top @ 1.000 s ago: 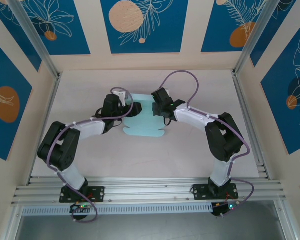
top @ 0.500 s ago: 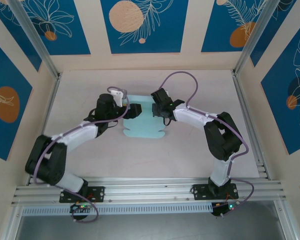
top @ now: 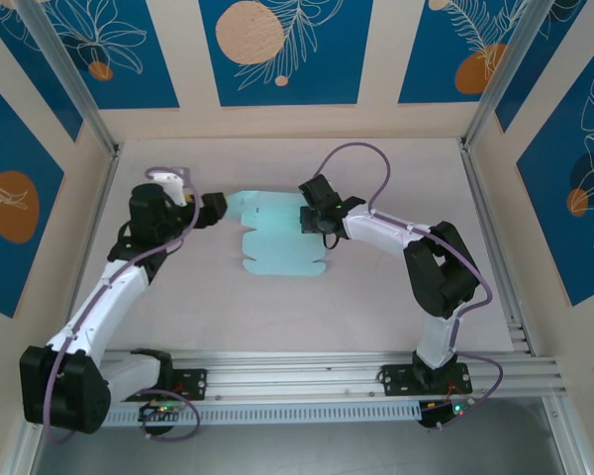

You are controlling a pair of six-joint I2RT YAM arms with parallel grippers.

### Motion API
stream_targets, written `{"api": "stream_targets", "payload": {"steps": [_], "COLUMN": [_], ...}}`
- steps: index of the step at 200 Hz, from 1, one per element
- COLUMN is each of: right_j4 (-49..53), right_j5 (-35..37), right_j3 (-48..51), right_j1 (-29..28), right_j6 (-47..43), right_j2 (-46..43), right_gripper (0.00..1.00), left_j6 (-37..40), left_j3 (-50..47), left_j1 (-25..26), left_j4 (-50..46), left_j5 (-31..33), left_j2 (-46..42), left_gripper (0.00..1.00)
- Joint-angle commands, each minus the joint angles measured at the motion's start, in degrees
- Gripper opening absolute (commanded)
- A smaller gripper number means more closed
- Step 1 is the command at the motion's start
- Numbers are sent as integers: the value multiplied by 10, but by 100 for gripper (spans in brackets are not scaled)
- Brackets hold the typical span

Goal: Fold the paper box

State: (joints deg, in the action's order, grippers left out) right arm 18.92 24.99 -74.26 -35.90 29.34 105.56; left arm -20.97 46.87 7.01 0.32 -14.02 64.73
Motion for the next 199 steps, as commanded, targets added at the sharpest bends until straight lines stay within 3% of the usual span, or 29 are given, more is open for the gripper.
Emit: {"api": "stream_targets", "payload": {"steps": [1,19,52,101,199], "right_j4": [5,9,11,9,39], "right_j5": [-17,-19,-22,-25,-11], "right_j3": [-17,-18,-16,-17,-57], "right_j1": [-7,-11,-16,-19,-17], "right_j6": [-9,-16,-18,-12,12], "right_j2": [-15,-18,-21,-18,26], "right_gripper": [0,0,0,0,0], "left_j6": [-30,-23,-14,-81,-135], "left_j3": [-20,-16,-13,-39,-54], "left_j1": [-53,-73,-79,-73,33], "left_j4": [54,86,147,261,343], "left_j5": [-1,-13,-43,-102,-126], "left_j2": [33,73,140,238,321], "left_gripper": [81,77,58,32,21]}}
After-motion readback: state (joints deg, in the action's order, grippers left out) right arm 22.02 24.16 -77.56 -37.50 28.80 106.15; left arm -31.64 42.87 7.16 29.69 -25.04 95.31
